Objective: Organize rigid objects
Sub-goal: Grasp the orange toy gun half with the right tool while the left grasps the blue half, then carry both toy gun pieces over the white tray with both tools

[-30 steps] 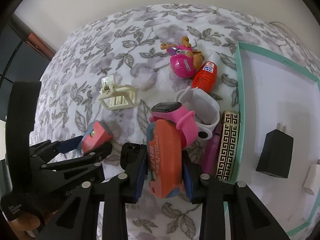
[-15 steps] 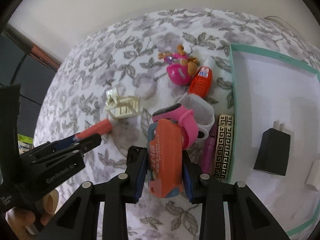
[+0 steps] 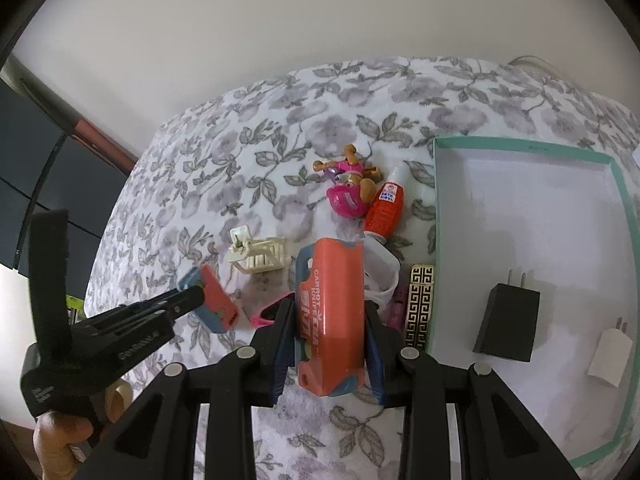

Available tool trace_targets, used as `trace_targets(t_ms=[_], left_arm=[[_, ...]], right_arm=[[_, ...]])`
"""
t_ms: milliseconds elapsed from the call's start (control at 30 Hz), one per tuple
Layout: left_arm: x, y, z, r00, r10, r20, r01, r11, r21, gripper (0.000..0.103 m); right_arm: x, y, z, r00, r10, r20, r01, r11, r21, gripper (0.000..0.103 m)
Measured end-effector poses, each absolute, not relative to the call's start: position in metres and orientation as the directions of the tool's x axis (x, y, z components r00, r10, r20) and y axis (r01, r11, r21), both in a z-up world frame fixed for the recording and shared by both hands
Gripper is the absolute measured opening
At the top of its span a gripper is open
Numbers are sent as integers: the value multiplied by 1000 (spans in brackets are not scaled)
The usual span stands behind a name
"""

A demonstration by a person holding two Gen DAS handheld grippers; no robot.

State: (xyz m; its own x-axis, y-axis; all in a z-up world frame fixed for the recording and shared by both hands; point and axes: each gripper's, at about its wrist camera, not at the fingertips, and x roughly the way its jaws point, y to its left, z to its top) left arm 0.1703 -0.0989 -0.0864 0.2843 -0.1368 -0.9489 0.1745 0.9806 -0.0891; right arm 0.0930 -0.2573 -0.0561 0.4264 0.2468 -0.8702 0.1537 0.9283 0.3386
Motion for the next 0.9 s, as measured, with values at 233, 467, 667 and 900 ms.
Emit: trace_targets(t_ms=[233, 467, 667, 900], left_arm=[[176, -98, -95, 317, -96, -944, 166, 985, -45, 22], [185, -94, -122, 266, -72, -961, 141, 989, -35, 39], [185, -91, -137, 238, -63, -969, 130, 991, -33, 46], [183, -94, -134, 250, -69, -966, 159, 987, -29, 21]], right_arm=[[93, -260, -67, 402, 249, -881, 170, 925, 339, 34], [93, -257, -67, 401, 251, -881, 163, 927, 338, 34], [94, -259, -72, 392, 256, -884, 169, 924, 342, 34], [93, -262, -74, 388, 255, -886, 180, 921, 344, 34]])
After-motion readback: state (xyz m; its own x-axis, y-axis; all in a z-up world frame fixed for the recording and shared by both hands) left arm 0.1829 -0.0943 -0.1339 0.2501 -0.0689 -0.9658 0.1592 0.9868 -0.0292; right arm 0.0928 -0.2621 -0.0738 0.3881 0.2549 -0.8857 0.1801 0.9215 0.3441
